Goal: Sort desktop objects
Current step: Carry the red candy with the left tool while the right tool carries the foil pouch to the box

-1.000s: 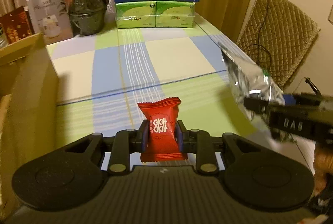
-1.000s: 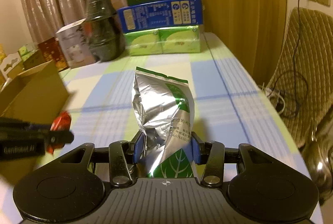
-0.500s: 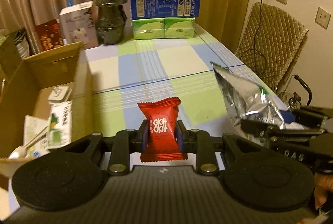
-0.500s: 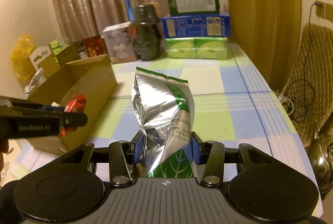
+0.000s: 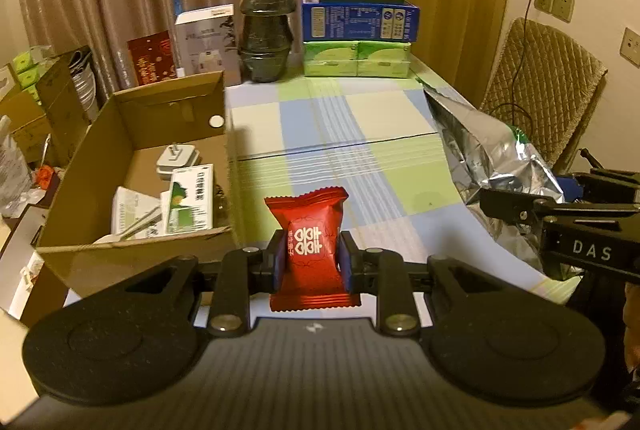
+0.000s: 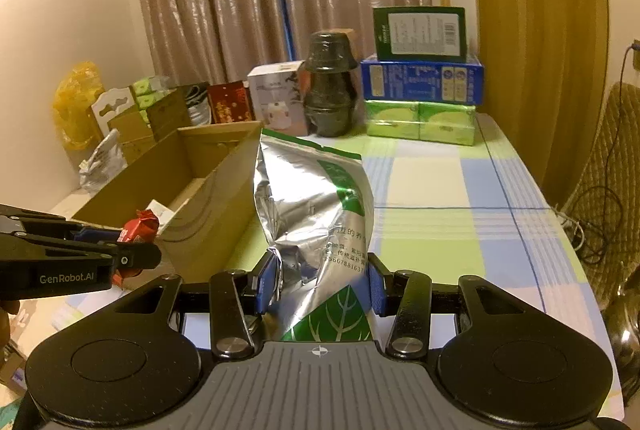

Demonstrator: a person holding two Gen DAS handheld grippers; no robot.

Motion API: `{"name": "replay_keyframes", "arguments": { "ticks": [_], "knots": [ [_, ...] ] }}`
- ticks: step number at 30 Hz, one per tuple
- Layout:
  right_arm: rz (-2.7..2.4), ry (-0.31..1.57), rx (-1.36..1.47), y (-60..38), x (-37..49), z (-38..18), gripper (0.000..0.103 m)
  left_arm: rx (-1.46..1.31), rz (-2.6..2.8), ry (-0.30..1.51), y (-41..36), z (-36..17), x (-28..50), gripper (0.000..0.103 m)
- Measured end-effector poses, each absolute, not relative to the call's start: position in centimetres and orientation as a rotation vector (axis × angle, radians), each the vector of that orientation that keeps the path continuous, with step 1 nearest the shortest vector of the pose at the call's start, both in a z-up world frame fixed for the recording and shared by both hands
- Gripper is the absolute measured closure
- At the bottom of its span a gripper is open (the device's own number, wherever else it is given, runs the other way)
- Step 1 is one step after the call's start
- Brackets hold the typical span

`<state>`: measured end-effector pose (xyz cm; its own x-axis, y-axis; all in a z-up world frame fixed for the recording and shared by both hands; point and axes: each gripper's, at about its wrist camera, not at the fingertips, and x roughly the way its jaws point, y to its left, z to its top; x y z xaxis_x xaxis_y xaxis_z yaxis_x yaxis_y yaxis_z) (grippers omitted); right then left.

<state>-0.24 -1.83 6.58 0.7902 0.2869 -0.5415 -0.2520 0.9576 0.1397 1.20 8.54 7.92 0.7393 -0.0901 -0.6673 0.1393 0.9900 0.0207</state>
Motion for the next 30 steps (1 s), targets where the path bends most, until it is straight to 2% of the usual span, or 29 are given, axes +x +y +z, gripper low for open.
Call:
{"name": "replay_keyframes", "arguments": {
  "ticks": [30],
  "knots": [
    [0.433,0.605,0.021,4.9,1.2,7.0,0.060,0.037,-0.013,0.731,15.2,8.8,-0.6,0.081]
  ]
}}
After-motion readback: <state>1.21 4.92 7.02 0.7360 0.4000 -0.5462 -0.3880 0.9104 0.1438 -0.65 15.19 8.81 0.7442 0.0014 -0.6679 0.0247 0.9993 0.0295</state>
